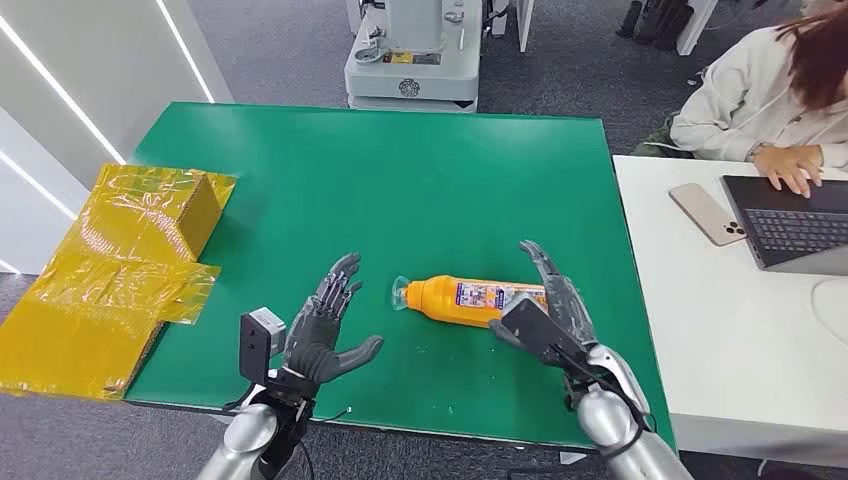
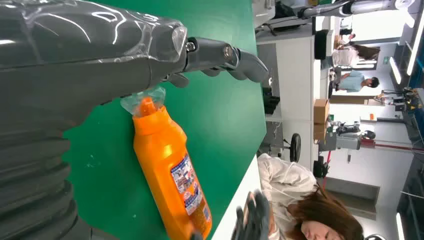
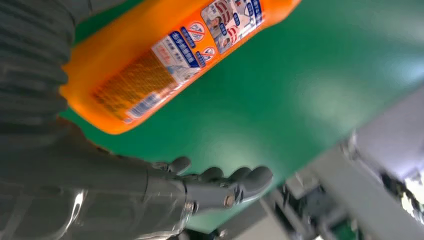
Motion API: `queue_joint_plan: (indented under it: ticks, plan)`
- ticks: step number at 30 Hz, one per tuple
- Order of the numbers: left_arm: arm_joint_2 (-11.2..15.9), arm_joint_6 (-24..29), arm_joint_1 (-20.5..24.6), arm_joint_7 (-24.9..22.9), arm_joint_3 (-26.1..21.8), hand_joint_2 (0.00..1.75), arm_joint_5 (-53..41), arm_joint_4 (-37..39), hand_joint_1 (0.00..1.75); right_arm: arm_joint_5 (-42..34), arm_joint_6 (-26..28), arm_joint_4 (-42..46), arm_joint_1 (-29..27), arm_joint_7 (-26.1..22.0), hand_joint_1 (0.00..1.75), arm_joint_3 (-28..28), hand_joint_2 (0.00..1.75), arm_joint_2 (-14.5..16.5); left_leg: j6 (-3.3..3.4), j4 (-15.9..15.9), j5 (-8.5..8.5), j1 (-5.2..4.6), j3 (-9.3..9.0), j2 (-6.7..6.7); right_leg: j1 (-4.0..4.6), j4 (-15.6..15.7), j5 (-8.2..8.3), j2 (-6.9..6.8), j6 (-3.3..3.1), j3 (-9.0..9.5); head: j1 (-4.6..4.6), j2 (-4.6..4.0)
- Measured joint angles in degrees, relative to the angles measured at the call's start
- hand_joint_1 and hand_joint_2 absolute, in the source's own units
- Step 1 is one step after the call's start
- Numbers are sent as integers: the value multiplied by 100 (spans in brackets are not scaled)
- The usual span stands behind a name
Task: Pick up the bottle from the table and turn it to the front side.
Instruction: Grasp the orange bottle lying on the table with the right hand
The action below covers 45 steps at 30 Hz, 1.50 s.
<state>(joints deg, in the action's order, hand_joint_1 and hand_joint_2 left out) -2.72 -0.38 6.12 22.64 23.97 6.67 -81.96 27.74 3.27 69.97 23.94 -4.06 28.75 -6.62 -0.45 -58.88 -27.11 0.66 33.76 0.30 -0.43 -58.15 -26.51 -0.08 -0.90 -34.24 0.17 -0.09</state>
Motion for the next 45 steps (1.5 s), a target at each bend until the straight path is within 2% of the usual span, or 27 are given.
queue_joint_plan:
  ticks: [4, 8, 14, 18, 22, 27, 34, 45]
  plan:
    - [-14, -15, 66, -37, 29, 175, 21, 33, 0, 51, -272, -764, 695, 114, 0, 263, 175, 26, 3, -1, 5, 2, 0, -10, 1, 2, 0, -9, 1, 4, 4, 1]
    - [-48, -33, 154, -133, 36, 175, 39, 102, 0, 196, -712, -1620, 1384, 428, 0, 622, 175, 151, 2, -1, 5, 1, 2, -11, 1, 2, 0, -10, 1, 3, 4, 1]
    - [-108, -147, 271, -308, 31, 175, 73, 179, 0, 280, -1788, -2729, 2200, 878, 0, 1170, 175, 327, 2, -1, 4, 1, 1, -10, 1, 2, 0, -9, 1, 3, 4, 1]
    - [-110, -325, 272, -386, 10, 175, 235, 193, 0, 161, -2371, -3180, 2581, 989, 0, 1421, 175, 366, 4, -1, 6, 1, 0, -19, 1, 3, 0, -19, 2, 7, 4, 1]
    - [-108, -583, 271, -476, -16, 175, 515, 250, 0, -47, -2849, -3449, 2746, 960, 0, 1590, 175, 367, 4, -3, 8, 0, 1, -24, 1, 3, 0, -25, 2, 10, 4, 1]
    - [-110, -971, 272, -695, -63, 175, 972, 345, 0, -196, -3165, -3578, 2808, 950, 0, 1780, 175, 363, 5, -8, 6, 0, 1, -17, 0, 3, 1, -15, 3, 7, 4, 1]
    - [-115, -1212, 227, -911, -169, 175, 1230, 380, 0, -357, -3318, -3518, 2811, 1041, 0, 2029, 175, 227, 5, -7, 6, 1, 1, -18, 1, 3, 1, -16, 3, 6, 4, 1]
    - [-154, -1284, 112, -985, -341, 175, 1344, 418, 0, -93, -3270, -3106, 2814, 1267, 0, 2540, 175, -65, 5, -7, 6, 1, 1, -18, 1, 3, 1, -16, 3, 7, 4, 0]
